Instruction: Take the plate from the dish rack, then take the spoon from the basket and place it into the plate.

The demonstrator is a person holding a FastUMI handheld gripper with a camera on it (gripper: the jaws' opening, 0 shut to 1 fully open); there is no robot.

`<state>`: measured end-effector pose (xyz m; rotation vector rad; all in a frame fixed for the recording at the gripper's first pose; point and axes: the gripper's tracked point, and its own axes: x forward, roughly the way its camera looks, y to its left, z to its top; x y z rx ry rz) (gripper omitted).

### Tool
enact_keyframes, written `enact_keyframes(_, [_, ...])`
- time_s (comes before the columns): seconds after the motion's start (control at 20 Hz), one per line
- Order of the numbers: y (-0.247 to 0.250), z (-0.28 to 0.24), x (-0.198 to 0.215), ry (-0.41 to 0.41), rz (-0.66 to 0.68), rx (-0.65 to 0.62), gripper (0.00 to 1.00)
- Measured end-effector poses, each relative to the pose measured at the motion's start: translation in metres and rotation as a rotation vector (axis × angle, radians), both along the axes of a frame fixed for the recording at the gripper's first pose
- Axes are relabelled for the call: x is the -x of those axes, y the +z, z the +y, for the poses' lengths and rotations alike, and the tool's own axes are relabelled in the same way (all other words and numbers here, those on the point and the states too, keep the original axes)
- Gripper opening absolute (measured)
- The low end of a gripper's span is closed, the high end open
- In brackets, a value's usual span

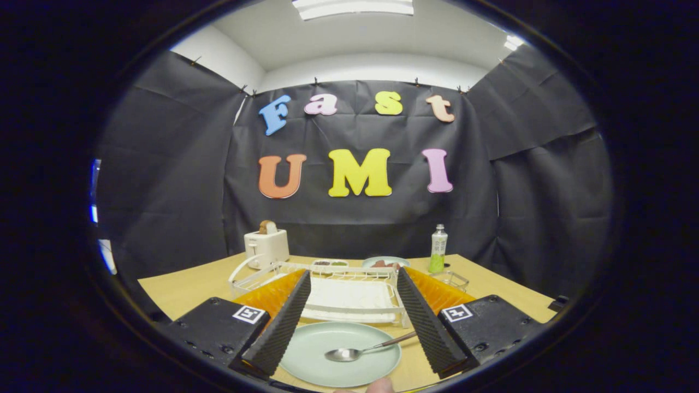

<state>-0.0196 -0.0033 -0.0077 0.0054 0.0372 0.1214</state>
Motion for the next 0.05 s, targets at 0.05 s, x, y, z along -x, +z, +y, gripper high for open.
enact_keyframes(0.05, [-0.0005, 0.0009, -0.0011, 0.000, 0.002, -0.003, 1.00])
